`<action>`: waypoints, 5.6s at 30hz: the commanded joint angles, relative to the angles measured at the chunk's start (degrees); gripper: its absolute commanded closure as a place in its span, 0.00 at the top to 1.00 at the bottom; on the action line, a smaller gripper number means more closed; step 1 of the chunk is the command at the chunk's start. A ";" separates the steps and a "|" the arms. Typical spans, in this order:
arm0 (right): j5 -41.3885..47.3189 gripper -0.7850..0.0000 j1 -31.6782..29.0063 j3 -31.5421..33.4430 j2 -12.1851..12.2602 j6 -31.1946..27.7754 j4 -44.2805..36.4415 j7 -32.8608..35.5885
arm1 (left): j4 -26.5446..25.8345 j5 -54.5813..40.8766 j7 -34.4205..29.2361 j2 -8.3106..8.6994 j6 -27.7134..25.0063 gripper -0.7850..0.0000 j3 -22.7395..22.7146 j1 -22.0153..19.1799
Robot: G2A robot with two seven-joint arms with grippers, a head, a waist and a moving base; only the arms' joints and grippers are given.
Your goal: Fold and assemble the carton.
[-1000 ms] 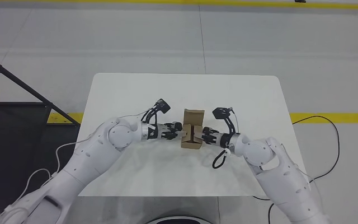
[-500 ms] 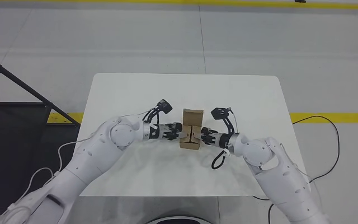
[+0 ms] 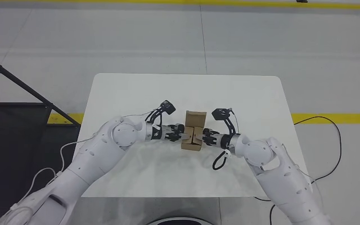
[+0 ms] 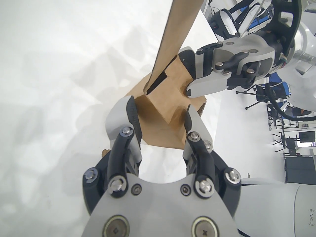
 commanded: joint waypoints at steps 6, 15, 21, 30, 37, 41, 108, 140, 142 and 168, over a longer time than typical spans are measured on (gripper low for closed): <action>-0.45 0.42 -0.19 0.35 -0.03 0.86 0.22 0.29 | 0.48 0.05 -0.94 -0.38 0.60 0.43 -0.11 -0.02; -0.32 0.42 -1.23 1.31 0.09 1.34 -0.61 0.72 | 0.92 0.13 -1.84 -0.82 1.13 0.42 -0.41 -0.09; -0.79 0.39 -1.10 0.98 -0.02 1.67 -0.90 1.22 | 0.84 0.19 -2.44 -1.15 1.84 0.40 -0.50 -0.17; -2.24 0.33 -0.95 0.60 -0.17 2.50 -1.70 1.28 | 0.37 0.48 -4.38 -1.42 3.01 0.29 -0.90 -0.45; -4.11 0.29 -1.36 0.65 -0.18 3.43 -3.13 0.92 | -0.31 0.94 -5.17 -1.58 3.97 0.25 -1.29 -0.46; -5.78 0.28 -1.58 0.52 -0.17 4.41 -4.19 1.03 | -0.85 1.20 -5.39 -1.63 4.38 0.21 -1.58 -0.28; -11.09 0.45 -1.44 0.75 -1.32 9.24 -6.59 5.07 | -4.17 0.86 -9.39 -1.91 5.66 0.49 -6.35 2.10; 18.93 1.00 -0.13 10.37 -1.77 -20.39 8.34 -6.24 | -5.30 0.51 3.33 0.15 -3.74 0.97 -16.02 8.49; 19.60 0.97 1.29 9.57 -1.94 -20.45 9.83 -4.81 | -5.08 0.38 3.62 0.12 -3.83 0.97 -16.10 8.55; 22.14 0.45 3.05 8.05 -1.91 -24.96 11.72 0.53 | -3.24 0.48 3.33 -0.43 -3.53 0.95 -15.38 7.50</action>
